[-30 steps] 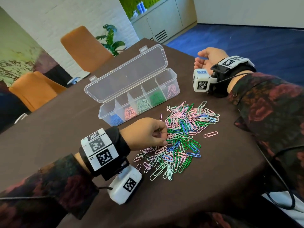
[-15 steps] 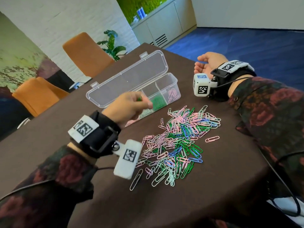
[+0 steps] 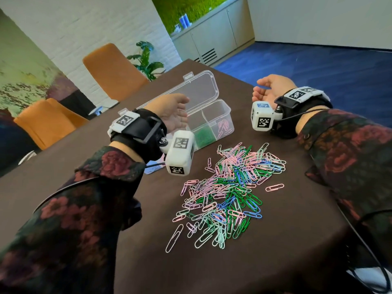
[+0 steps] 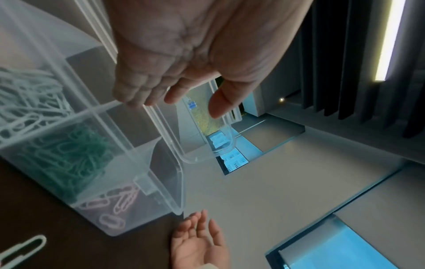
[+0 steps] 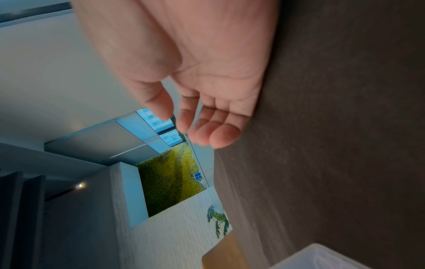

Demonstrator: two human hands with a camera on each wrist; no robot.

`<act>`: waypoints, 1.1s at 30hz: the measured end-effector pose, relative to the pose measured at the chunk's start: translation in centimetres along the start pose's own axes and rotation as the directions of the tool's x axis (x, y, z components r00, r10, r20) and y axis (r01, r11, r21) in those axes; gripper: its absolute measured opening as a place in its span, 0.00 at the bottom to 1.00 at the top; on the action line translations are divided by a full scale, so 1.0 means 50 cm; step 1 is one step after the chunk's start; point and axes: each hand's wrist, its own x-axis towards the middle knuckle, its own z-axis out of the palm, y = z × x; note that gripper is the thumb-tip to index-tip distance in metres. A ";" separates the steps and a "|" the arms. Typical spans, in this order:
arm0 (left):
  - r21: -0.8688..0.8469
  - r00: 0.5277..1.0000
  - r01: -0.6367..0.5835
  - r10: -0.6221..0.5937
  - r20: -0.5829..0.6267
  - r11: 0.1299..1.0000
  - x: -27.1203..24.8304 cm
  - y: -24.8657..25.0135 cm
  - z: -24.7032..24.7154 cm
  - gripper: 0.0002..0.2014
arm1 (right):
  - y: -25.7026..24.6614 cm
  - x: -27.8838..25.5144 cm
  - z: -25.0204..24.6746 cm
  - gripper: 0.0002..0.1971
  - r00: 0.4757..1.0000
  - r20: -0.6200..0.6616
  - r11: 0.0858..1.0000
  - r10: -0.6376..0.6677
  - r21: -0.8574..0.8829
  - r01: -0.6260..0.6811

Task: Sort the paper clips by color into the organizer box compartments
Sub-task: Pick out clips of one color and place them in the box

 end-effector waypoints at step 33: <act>0.606 0.851 -0.480 0.170 0.497 0.634 -0.106 -0.192 -0.068 0.08 | 0.001 0.003 0.000 0.05 1.000 0.008 1.000 0.000 -0.006 0.000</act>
